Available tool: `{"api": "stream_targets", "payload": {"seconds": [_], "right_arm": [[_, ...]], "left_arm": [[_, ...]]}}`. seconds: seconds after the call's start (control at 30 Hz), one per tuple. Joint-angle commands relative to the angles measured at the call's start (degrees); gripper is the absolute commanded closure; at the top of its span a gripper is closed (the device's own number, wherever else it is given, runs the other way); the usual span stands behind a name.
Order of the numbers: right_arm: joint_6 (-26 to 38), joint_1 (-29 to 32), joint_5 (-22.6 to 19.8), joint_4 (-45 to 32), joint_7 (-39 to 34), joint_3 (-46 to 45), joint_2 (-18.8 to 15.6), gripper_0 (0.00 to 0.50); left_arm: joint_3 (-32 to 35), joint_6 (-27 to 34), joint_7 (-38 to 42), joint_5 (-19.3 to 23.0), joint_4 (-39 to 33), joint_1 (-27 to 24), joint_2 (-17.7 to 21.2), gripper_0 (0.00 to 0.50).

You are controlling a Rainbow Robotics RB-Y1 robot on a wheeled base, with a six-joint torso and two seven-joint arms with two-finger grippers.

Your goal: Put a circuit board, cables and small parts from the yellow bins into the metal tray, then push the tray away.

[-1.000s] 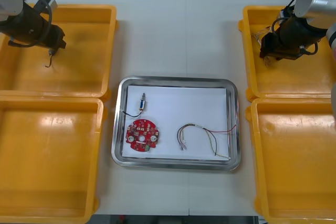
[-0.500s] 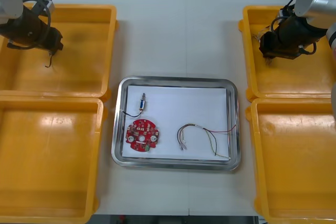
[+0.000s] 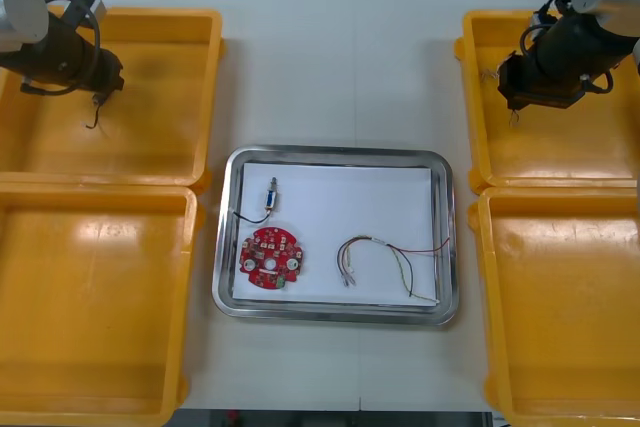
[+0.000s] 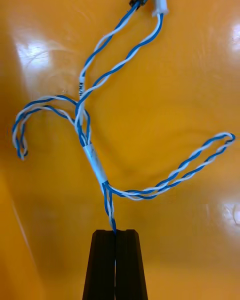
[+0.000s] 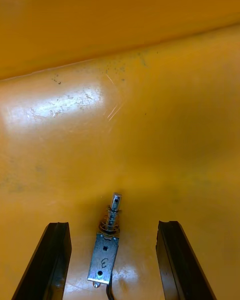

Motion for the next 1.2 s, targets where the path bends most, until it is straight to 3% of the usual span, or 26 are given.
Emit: {"api": "stream_targets", "payload": {"seconds": [0.03,0.23,0.43,0.5,0.57,0.8,1.03,1.2], "right_arm": [[3.24,0.41,-1.72,-4.01,-0.49,0.87,-4.16,0.5],[4.74,0.59,-2.24,-4.36,0.12,0.87,-6.09,0.5],[5.62,2.43,-5.41,-5.68,0.65,0.87,-8.38,0.5],[6.06,3.75,-6.2,-7.52,0.74,0.87,-9.17,0.5],[6.94,6.04,-6.9,-10.69,0.74,0.87,-10.14,0.5],[9.13,10.43,-8.92,-16.75,0.21,0.87,-12.77,0.5],[9.04,13.77,-8.75,-19.48,-0.05,-0.89,-12.86,0.5],[8.69,14.39,-8.75,-19.57,-0.14,-1.15,-12.95,0.5]], "left_arm": [[1.69,-1.85,-8.73,-0.29,-0.24,1.84,-0.63,0.0],[-0.86,-3.7,-9.0,-0.47,-0.24,2.1,-0.55,0.0],[-2.09,-4.4,-8.56,-0.11,-0.16,2.37,-0.55,0.0],[-2.0,-4.4,-8.56,-0.03,-0.24,2.46,-0.63,0.12],[-2.09,-4.4,-8.56,-0.03,-0.16,2.46,-0.63,0.5],[-2.0,-4.4,-8.38,0.24,-0.24,2.98,-0.37,0.5],[-2.09,-3.26,-8.29,1.2,-0.33,2.89,0.68,0.5],[0.19,1.57,-7.68,1.82,-2.53,2.89,2.18,0.5]]}}
